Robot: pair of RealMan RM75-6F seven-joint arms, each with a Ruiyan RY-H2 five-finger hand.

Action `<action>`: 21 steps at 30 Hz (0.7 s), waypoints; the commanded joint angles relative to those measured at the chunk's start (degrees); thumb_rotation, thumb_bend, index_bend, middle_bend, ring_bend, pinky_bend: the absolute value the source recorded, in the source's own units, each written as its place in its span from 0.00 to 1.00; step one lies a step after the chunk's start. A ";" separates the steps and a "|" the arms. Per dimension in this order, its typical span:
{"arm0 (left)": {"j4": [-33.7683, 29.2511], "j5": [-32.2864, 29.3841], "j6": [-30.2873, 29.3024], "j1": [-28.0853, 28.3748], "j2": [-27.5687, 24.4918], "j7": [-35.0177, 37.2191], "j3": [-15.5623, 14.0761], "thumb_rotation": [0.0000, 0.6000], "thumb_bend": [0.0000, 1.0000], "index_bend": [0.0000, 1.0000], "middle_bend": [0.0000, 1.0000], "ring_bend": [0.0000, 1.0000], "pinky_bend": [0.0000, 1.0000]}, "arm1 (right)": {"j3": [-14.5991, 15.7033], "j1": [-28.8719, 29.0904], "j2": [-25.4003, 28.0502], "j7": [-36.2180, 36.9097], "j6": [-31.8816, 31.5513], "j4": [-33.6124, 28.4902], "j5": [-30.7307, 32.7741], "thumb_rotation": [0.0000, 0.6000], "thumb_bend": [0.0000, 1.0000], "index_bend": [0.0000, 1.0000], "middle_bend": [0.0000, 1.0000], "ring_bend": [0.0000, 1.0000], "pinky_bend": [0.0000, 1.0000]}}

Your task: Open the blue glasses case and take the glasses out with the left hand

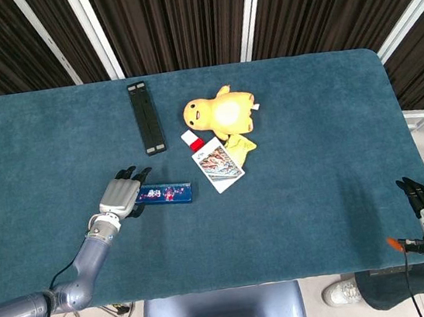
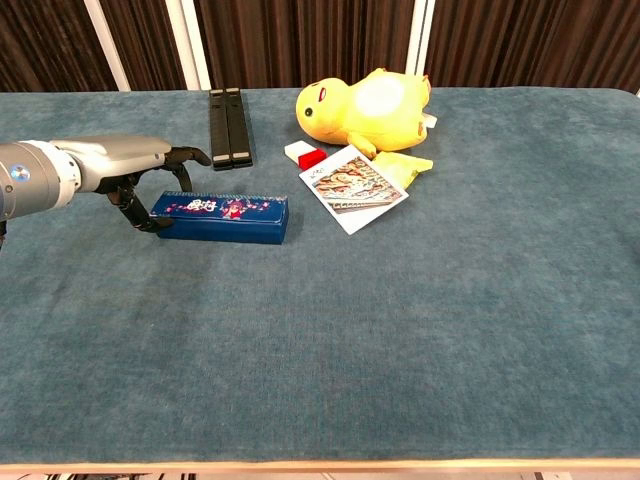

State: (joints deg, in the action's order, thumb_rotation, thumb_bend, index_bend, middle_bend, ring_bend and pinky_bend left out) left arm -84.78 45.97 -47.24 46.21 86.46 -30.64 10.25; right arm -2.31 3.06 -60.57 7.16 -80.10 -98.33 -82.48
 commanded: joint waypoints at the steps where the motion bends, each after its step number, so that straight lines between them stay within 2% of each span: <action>1: 0.07 -0.03 -0.10 0.19 0.07 0.21 -0.27 1.00 0.40 0.05 0.26 0.00 0.11 | -0.01 0.01 -0.01 0.01 0.03 0.00 0.03 1.00 0.13 0.00 0.00 0.00 0.20; 15: -0.19 -0.41 -0.53 1.06 -0.11 1.75 -1.13 1.00 0.45 0.07 0.28 0.00 0.11 | -0.04 0.04 0.00 -0.14 0.15 -0.02 0.16 1.00 0.13 0.00 0.00 0.00 0.20; 21: -0.05 -0.90 -0.65 1.43 0.07 2.28 -1.36 1.00 0.53 0.10 0.29 0.00 0.11 | -0.03 0.02 0.01 -0.20 0.15 -0.06 0.17 1.00 0.13 0.00 0.00 0.00 0.20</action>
State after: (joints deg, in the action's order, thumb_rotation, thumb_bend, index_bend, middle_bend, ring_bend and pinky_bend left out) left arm -84.86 45.11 -47.87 47.60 86.51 -28.39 8.91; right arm -2.33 3.08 -60.55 6.96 -79.95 -98.39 -82.31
